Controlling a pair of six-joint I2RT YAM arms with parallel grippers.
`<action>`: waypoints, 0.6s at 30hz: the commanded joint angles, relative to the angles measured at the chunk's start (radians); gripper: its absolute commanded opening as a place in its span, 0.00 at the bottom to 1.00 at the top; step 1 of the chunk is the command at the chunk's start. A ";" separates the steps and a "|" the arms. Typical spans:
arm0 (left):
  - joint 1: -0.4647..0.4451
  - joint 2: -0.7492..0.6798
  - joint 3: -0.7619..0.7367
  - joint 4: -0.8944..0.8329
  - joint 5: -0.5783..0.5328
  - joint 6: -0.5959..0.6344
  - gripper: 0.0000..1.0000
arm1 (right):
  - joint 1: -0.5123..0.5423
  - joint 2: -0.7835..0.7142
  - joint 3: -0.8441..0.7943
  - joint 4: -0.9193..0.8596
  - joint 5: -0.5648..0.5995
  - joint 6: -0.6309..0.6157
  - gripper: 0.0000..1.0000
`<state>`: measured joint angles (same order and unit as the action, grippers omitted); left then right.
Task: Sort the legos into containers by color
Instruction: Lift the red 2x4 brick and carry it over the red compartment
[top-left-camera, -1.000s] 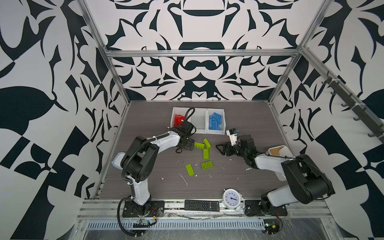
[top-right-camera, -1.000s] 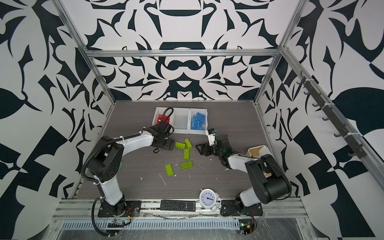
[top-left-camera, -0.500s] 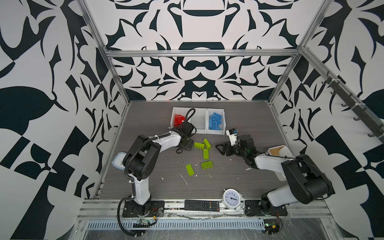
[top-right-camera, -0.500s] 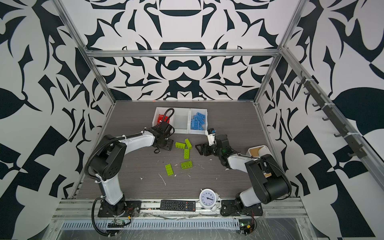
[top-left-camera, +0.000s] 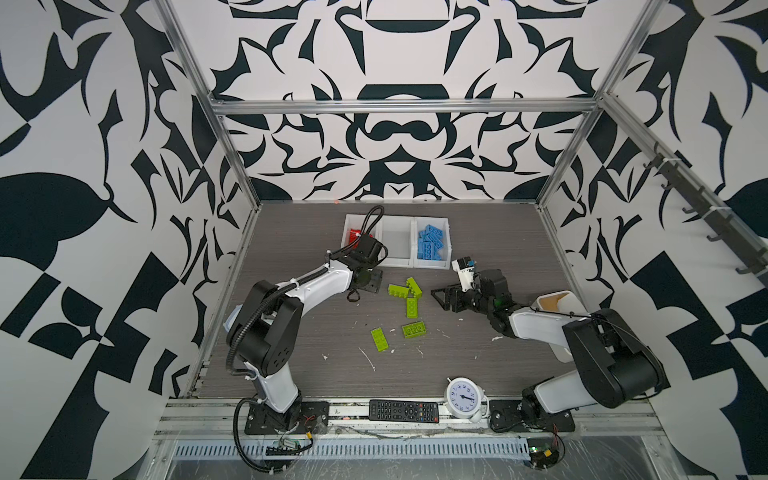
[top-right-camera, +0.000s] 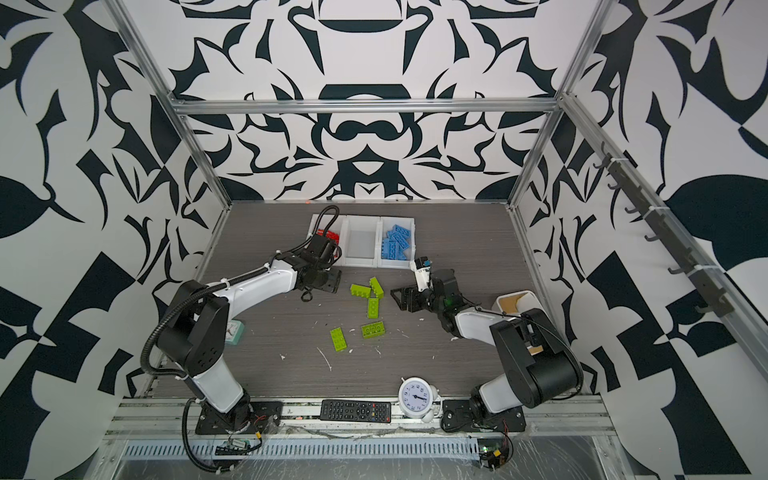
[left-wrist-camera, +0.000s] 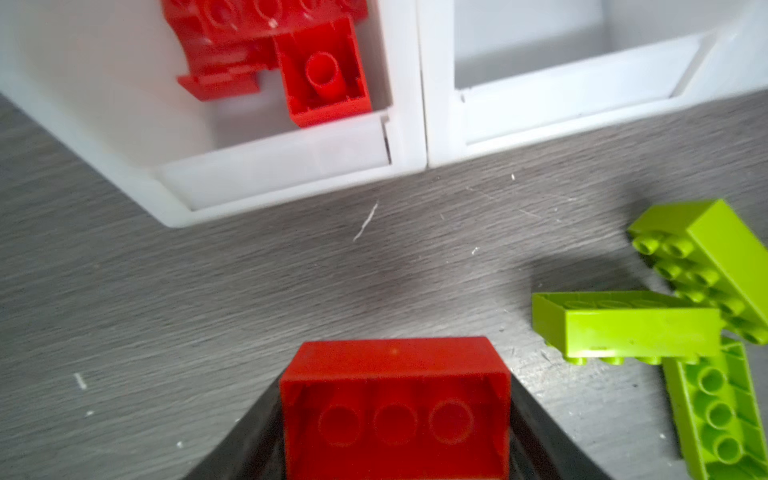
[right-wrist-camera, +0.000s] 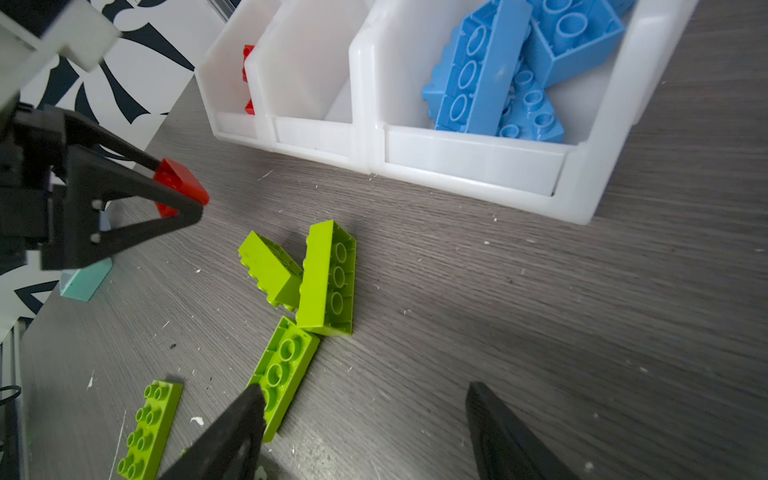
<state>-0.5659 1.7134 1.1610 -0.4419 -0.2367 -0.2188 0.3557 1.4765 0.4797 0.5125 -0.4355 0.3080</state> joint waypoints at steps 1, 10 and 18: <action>0.022 -0.035 0.051 -0.037 -0.017 0.047 0.63 | 0.006 -0.007 0.033 0.008 -0.011 -0.009 0.78; 0.113 0.025 0.224 -0.039 0.039 0.141 0.63 | 0.010 -0.005 0.036 0.006 -0.011 -0.012 0.78; 0.166 0.181 0.413 -0.057 0.088 0.207 0.63 | 0.012 -0.004 0.039 0.003 -0.011 -0.014 0.78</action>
<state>-0.4046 1.8423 1.5265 -0.4618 -0.1787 -0.0547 0.3611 1.4765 0.4847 0.5106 -0.4381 0.3077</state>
